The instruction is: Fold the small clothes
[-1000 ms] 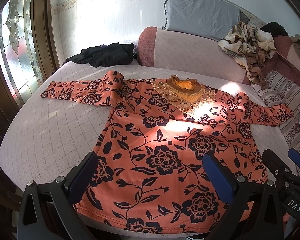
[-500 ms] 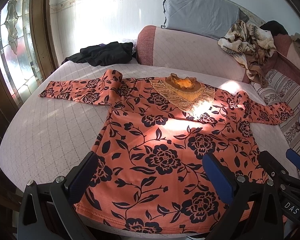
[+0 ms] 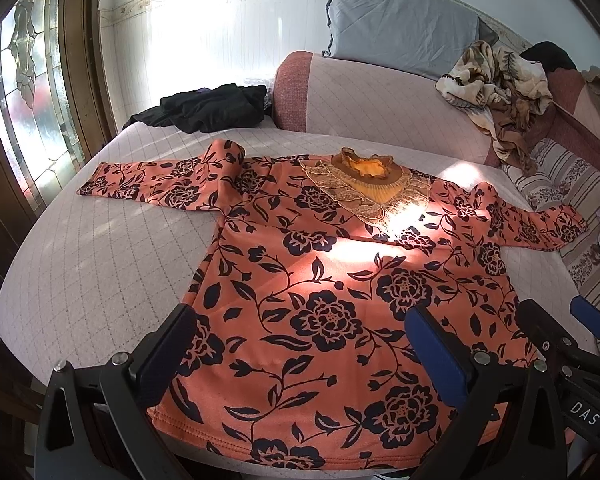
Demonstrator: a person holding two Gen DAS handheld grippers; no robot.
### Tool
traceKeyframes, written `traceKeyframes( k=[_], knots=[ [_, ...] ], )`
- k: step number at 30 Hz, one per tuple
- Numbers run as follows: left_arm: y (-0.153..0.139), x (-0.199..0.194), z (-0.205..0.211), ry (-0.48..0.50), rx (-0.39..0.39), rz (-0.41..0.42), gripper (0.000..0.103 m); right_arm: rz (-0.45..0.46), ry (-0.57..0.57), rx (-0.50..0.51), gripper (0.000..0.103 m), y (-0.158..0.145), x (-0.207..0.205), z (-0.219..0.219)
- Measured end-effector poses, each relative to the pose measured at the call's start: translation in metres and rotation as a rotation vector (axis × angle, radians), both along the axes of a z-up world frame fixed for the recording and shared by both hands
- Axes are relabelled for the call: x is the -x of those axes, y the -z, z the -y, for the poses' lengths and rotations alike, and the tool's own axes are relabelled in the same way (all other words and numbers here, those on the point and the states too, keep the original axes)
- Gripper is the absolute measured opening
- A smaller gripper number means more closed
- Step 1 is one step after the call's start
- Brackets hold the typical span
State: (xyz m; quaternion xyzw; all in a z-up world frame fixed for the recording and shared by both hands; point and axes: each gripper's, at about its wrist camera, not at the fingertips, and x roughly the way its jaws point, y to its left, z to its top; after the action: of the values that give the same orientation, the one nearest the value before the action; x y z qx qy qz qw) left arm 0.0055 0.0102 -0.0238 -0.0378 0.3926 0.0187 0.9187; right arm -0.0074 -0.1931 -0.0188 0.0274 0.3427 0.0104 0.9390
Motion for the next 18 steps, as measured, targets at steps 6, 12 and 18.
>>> traceKeyframes(
  k=[6,12,18],
  knots=[
    [0.015,-0.017,-0.001,-0.005,0.009,-0.046,0.103,0.003,-0.039,-0.109,0.103,0.005,-0.009,0.016],
    [0.023,-0.042,0.010,0.008,0.015,-0.056,0.103,-0.013,-0.004,-0.178,0.103,0.010,-0.038,0.057],
    [0.040,-0.080,0.008,-0.002,0.014,-0.088,0.103,0.004,0.108,-0.289,0.103,0.020,-0.090,0.159]
  ],
)
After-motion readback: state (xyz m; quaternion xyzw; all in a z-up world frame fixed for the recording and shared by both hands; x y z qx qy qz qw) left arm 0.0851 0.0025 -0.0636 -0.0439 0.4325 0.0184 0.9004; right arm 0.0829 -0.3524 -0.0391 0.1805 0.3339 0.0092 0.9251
